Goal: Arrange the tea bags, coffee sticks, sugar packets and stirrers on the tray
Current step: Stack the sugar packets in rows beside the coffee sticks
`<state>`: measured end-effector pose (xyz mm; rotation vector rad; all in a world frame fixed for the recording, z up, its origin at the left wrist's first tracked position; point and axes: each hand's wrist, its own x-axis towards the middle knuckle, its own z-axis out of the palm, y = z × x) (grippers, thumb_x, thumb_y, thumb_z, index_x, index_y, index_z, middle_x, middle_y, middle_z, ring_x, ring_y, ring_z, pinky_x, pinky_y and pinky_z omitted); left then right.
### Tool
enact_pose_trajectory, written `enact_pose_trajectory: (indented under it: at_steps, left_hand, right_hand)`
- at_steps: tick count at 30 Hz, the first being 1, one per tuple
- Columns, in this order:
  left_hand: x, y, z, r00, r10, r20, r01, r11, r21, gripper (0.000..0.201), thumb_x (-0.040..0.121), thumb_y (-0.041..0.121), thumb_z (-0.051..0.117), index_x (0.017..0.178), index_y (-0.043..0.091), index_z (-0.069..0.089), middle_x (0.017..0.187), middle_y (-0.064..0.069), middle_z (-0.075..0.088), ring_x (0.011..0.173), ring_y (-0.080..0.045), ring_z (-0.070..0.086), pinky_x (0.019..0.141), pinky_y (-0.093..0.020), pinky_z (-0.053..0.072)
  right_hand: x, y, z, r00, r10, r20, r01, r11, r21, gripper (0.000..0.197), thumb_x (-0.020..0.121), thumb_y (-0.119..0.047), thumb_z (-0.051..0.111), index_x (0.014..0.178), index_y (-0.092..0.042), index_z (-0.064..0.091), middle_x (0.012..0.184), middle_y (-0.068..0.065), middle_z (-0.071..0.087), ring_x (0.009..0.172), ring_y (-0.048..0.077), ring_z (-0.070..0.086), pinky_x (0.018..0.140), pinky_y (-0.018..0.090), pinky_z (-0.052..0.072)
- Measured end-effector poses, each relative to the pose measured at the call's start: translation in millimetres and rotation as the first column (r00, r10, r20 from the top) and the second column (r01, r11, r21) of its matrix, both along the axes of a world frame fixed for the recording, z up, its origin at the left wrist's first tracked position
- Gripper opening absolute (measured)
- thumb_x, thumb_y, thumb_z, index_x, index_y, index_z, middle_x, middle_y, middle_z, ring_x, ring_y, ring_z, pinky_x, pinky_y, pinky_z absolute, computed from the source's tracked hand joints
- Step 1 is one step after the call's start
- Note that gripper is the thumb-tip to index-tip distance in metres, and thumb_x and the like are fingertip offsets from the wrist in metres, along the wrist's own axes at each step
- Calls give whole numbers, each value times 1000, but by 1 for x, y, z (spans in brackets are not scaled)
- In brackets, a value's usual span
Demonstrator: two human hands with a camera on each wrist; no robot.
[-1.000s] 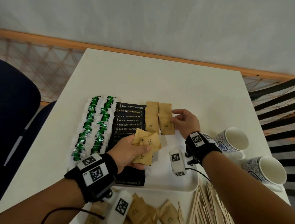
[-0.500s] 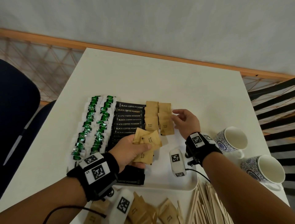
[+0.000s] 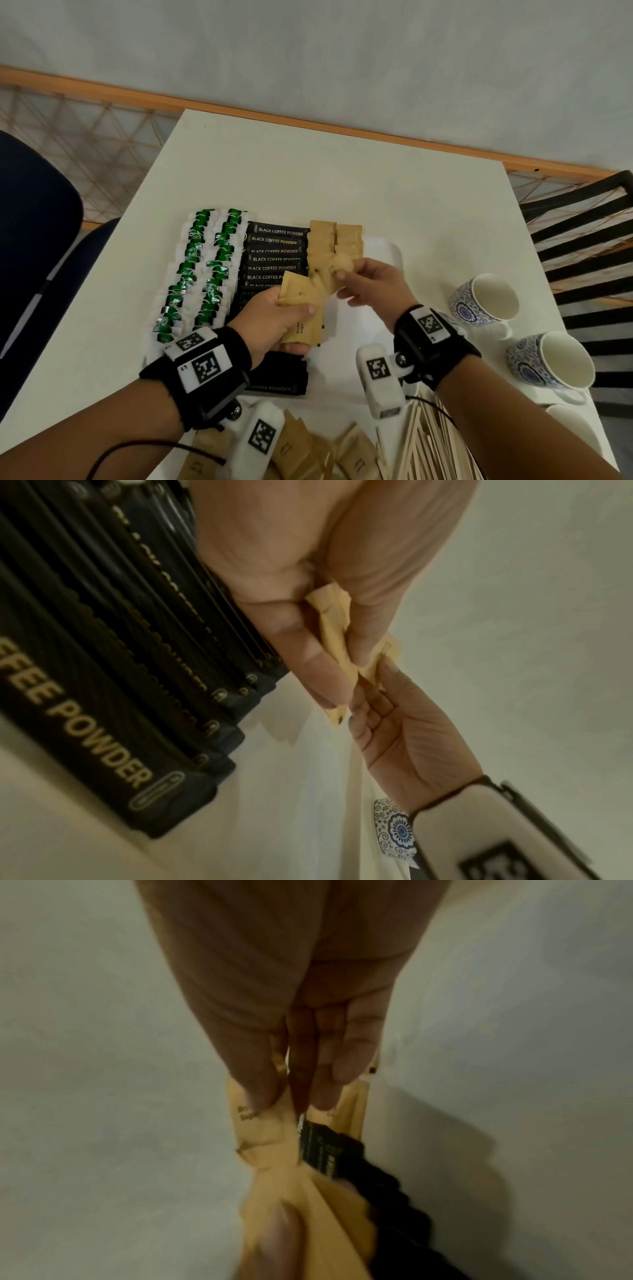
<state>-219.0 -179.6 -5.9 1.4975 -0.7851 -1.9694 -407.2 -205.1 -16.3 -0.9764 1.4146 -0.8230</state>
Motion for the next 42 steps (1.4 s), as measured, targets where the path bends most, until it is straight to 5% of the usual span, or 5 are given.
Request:
enact_pose_trajectory:
  at_steps: [11, 16, 34, 38, 42]
  left_hand:
    - [22, -7, -8, 993, 105, -45, -105, 994, 7, 41, 87, -11, 52, 121, 12, 55, 117, -15, 63, 99, -31, 66, 70, -35, 60]
    - [27, -10, -12, 985, 163, -53, -163, 987, -8, 40, 85, -10, 60, 120, 9, 57, 114, -14, 67, 98, -31, 67, 67, -33, 61]
    - [18, -12, -15, 988, 152, -30, -153, 988, -36, 37, 86, -9, 58, 119, 7, 55, 109, -15, 66, 92, -27, 67, 63, -28, 60]
    - [14, -12, -12, 991, 132, -11, -132, 989, -69, 35, 85, -9, 60, 116, 8, 57, 107, -16, 68, 86, -26, 68, 63, -28, 60]
    - [9, -10, -10, 993, 121, -6, -121, 987, -102, 30, 87, -6, 59, 111, 11, 60, 104, -13, 70, 83, -23, 69, 64, -27, 59]
  right_hand:
    - [5, -17, -22, 908, 134, -396, -149, 989, -7, 26, 90, -18, 62, 116, -15, 66, 81, -9, 64, 71, 7, 61, 57, 16, 48]
    - [13, -24, -27, 857, 80, -509, -142, 986, -84, 23, 84, -17, 66, 103, -29, 63, 74, 0, 67, 75, 16, 66, 75, 36, 58]
    - [18, -17, -17, 862, 55, -504, -159, 973, -167, 14, 86, -27, 67, 98, -30, 61, 68, -5, 59, 65, 9, 59, 67, 24, 53]
    - [24, -3, -1, 880, 237, -411, -300, 949, -94, 15, 89, -40, 61, 96, -31, 70, 82, -13, 68, 70, -7, 59, 61, 5, 45]
    - [19, 7, 1, 840, 338, -424, -391, 919, -41, 11, 88, -33, 64, 95, -31, 72, 86, -11, 71, 79, 2, 64, 69, 14, 51]
